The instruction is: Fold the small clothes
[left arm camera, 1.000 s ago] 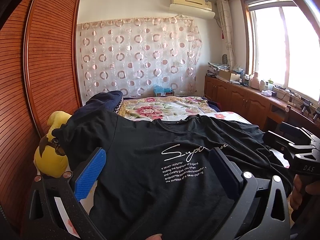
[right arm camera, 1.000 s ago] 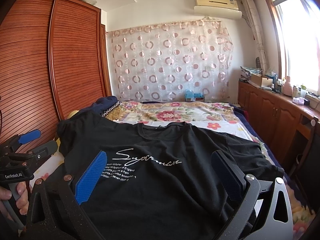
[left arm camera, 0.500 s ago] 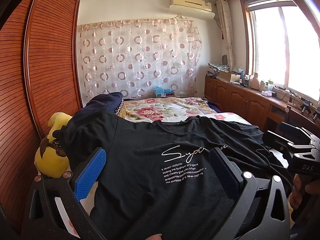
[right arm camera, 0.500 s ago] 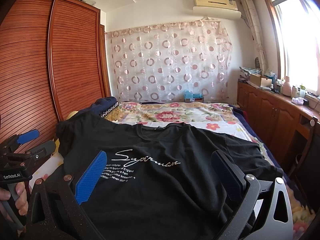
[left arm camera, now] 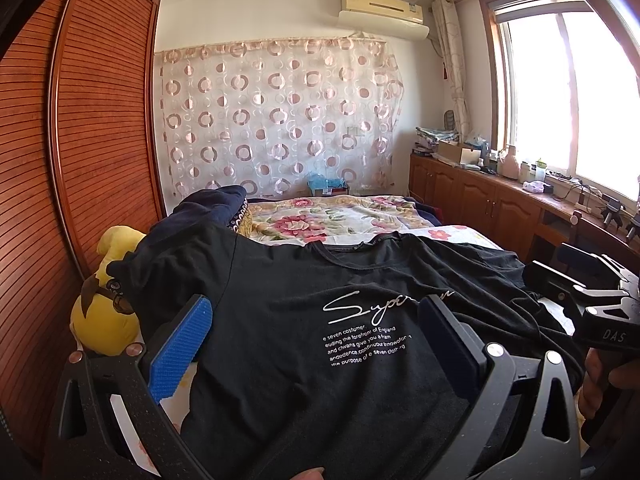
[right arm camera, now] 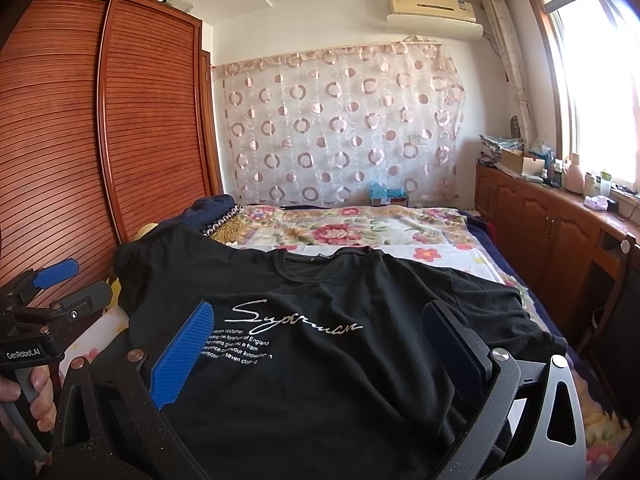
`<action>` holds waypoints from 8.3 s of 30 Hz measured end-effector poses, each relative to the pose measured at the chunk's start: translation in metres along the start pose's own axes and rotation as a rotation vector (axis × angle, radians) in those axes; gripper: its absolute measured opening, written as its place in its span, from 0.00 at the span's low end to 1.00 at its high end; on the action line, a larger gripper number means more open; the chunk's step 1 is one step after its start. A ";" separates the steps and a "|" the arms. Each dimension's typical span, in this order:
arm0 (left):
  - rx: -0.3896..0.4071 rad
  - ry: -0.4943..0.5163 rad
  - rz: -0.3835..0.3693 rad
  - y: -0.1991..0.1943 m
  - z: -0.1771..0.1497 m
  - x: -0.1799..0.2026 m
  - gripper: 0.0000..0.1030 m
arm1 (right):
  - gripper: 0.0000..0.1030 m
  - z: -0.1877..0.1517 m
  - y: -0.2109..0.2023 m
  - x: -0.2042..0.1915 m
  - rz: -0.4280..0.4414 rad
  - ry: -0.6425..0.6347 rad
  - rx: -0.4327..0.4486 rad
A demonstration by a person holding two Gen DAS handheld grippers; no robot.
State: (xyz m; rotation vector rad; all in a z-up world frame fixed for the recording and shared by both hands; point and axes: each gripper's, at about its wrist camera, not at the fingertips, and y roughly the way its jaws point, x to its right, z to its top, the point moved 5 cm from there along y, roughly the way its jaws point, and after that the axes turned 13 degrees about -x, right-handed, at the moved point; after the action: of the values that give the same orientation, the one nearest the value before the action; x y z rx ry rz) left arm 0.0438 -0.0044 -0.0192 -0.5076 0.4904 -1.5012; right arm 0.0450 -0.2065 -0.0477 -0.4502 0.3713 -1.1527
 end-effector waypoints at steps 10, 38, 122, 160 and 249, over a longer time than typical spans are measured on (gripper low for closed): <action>0.003 0.001 0.001 0.000 0.000 0.000 1.00 | 1.00 0.000 0.000 0.000 0.002 -0.001 -0.003; -0.086 -0.064 0.018 0.018 -0.008 -0.054 1.00 | 1.00 -0.007 0.032 -0.003 0.055 -0.048 -0.095; -0.237 0.068 -0.190 0.089 0.044 -0.086 0.69 | 0.89 0.026 0.073 0.010 0.172 -0.089 -0.218; -0.275 -0.067 -0.139 0.094 -0.017 -0.134 0.70 | 0.03 0.075 0.165 -0.068 0.226 -0.309 -0.304; -0.448 0.086 -0.128 0.138 -0.042 -0.074 0.70 | 0.00 0.010 0.203 0.012 0.286 -0.119 -0.399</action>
State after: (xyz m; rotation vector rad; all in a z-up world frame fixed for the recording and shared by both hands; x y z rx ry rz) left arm 0.1281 0.0703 -0.1356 -0.8381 0.8844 -1.5420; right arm 0.2133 -0.1488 -0.1457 -0.7837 0.5455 -0.7682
